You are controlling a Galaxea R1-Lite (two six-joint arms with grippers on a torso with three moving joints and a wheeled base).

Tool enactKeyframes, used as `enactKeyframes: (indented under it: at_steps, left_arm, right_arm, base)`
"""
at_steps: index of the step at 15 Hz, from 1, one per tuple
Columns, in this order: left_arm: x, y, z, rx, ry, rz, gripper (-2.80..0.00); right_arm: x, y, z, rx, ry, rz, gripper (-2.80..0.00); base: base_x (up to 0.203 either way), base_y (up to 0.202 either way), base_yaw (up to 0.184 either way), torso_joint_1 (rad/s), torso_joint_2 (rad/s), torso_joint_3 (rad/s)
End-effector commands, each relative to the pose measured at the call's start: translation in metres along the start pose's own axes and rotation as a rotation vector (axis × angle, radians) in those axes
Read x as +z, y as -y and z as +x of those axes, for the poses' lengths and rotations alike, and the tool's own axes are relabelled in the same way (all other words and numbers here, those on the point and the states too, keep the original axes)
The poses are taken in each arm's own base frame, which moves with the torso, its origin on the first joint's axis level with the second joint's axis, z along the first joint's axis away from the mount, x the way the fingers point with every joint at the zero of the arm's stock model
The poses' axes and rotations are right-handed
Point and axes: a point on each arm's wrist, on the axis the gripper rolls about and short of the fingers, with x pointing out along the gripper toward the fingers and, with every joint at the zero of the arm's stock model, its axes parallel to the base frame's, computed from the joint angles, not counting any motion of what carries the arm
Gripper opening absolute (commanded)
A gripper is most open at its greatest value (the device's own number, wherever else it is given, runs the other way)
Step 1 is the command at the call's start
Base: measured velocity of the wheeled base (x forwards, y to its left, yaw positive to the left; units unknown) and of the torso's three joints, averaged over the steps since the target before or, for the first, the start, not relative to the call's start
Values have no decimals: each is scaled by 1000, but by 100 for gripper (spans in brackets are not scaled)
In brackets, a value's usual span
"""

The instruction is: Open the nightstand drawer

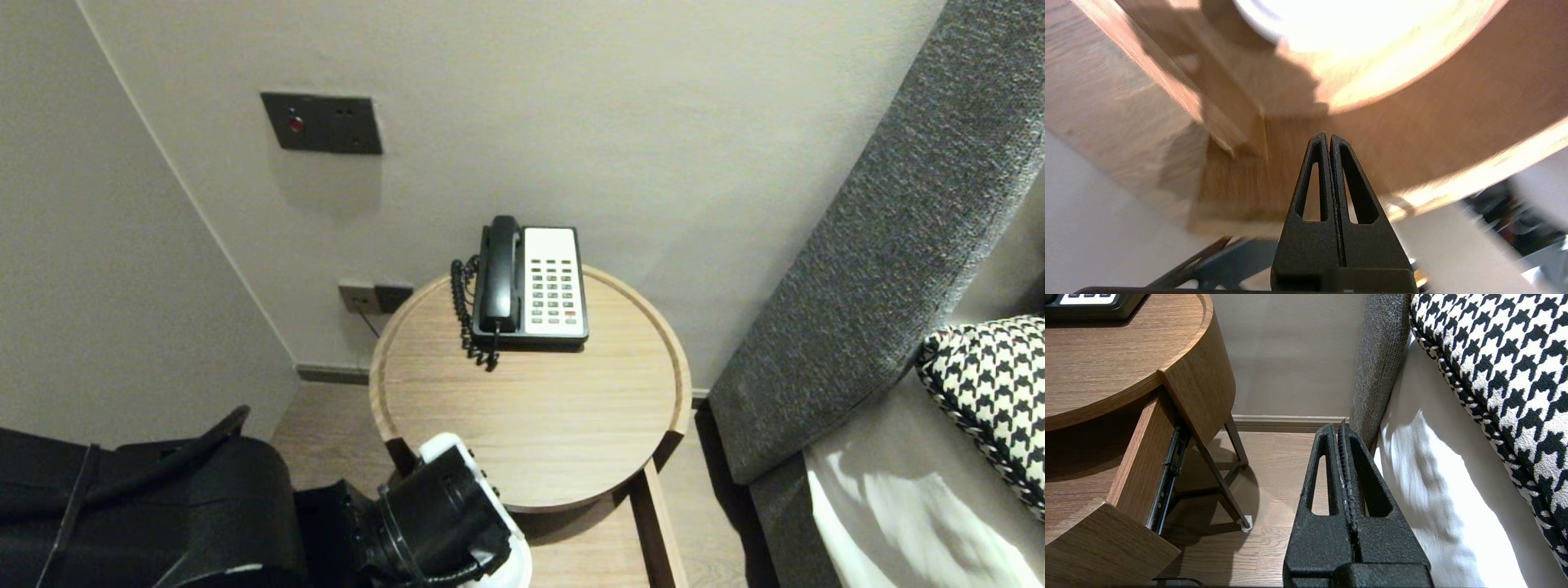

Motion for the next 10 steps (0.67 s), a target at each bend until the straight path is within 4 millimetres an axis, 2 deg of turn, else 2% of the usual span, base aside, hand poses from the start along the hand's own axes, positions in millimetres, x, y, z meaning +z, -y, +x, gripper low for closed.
enactKeyframes:
  at_steps: [1, 3, 5, 8, 10]
  left_arm:
    - [15, 0, -1, 3, 31, -35, -280]
    - [33, 2, 5, 33, 43, -133, -280]
    - [37, 2, 6, 62, 22, -182, -280]
    - [43, 2, 5, 56, 41, -246, -280]
    - [56, 7, -3, 26, 88, -335, -280]
  right_arm:
    - [-11, 0, 2, -1, -39, -1, -280]
    - [-11, 0, 2, -1, -39, -1, -280]
    - [-11, 0, 2, -1, -38, -1, -280]
    - [-11, 0, 2, -1, -39, -1, -280]
    - [-11, 0, 2, -1, -39, -1, -280]
  base:
    - [0, 0, 0, 0, 0, 0]
    - [0, 0, 0, 0, 0, 0]
    - [0, 0, 0, 0, 0, 0]
    - [0, 0, 0, 0, 0, 0]
    - [0, 0, 0, 0, 0, 0]
